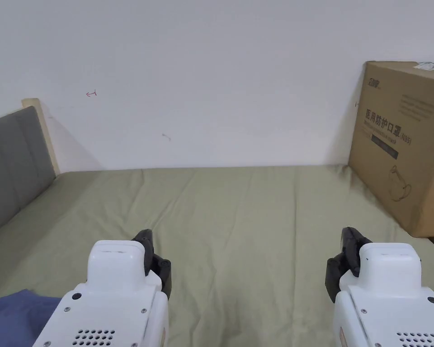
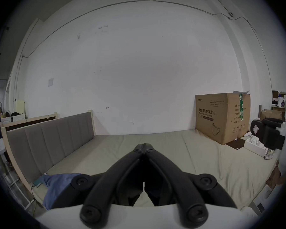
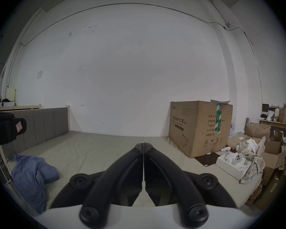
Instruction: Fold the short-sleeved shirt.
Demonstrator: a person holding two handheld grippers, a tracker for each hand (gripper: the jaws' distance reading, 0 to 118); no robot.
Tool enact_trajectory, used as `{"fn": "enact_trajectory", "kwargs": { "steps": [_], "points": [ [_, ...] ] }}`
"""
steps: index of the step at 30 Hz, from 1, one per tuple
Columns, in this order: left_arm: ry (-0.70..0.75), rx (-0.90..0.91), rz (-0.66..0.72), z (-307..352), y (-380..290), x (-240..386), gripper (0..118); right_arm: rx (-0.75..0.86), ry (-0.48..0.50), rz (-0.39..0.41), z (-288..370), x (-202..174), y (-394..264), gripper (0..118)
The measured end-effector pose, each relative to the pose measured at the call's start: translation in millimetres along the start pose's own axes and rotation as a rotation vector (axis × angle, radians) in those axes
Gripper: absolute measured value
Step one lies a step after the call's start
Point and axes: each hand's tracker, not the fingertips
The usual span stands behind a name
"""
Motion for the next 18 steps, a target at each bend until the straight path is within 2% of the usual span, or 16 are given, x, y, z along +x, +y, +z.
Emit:
{"fn": "enact_trajectory", "kwargs": {
  "steps": [5, 8, 13, 18],
  "points": [
    [-0.002, 0.003, -0.024, -4.3, 0.6, 5.7, 0, 0.001, -0.008, 0.009, -2.4, 0.6, 1.6, 0],
    [-0.007, -0.013, 0.010, -6.7, 1.3, 1.3, 0, -0.005, -0.005, -0.001, -4.5, 0.3, 3.8, 0],
    [0.007, -0.014, 0.044, -4.4, 1.8, -10.5, 0, 0.001, 0.025, 0.028, -4.2, -7.7, 8.1, 0],
    [0.022, -0.005, 0.056, 4.4, 7.2, -24.0, 0, 0.000, 0.078, 0.014, -5.2, -19.9, 15.0, 0]
  ]
}}
